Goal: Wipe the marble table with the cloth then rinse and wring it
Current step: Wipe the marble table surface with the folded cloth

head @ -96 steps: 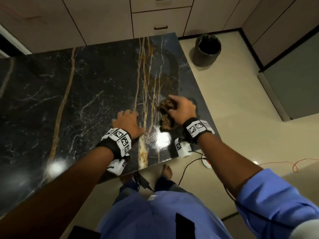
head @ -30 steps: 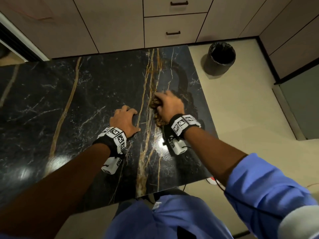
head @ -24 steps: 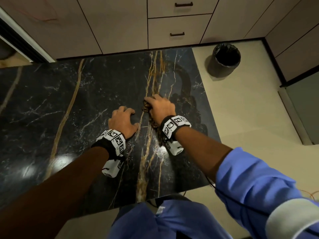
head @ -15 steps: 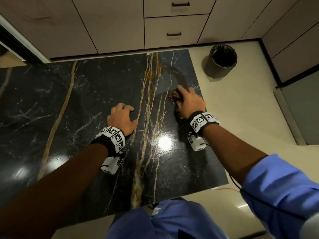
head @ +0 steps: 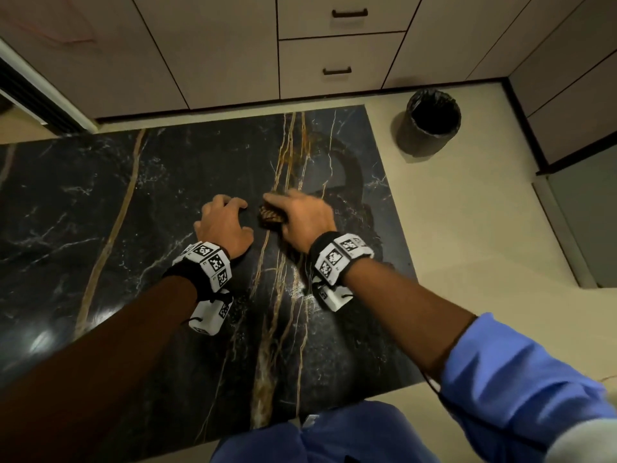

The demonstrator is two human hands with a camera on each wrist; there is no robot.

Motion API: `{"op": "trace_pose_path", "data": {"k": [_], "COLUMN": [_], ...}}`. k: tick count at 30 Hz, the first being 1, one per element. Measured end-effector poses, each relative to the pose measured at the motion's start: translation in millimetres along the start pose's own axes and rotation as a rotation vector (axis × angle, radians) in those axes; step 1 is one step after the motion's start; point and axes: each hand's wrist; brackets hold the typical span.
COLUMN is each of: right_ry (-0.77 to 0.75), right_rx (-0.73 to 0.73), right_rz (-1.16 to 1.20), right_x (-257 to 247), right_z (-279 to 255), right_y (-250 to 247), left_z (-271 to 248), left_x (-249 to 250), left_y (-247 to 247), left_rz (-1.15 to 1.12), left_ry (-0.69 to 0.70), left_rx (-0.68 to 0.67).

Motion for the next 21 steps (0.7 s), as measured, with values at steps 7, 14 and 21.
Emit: {"op": "trace_pose_path", "data": {"k": [7, 14, 21], "right_ry": [0.065, 0.353, -0.006], "right_rx": [-0.054, 0.069, 0.024], "right_rz": [-0.126, -0.106, -0.005], "right_x": [32.6, 97.3, 15.5], "right_z": [16.2, 29.5, 38.5], "right_y": [12.7, -34.7, 8.9], "left_z": [14.7, 26.3, 42.8], "left_x": [0.0, 3.6, 6.1], "left_y": [-2.6, -6.7, -16.8], "left_rz": [-0.011, -0.060, -0.024], "left_ry": [-0.007, -0.005, 0.004], "left_rx": [0.002, -0.014, -0.005]}}
Point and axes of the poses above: each hand's wrist, its own z-axis towards the middle knuckle, its own y-axis out of the palm, x = y × z, and after that the axes turned 11 degrees about -y, right-handed
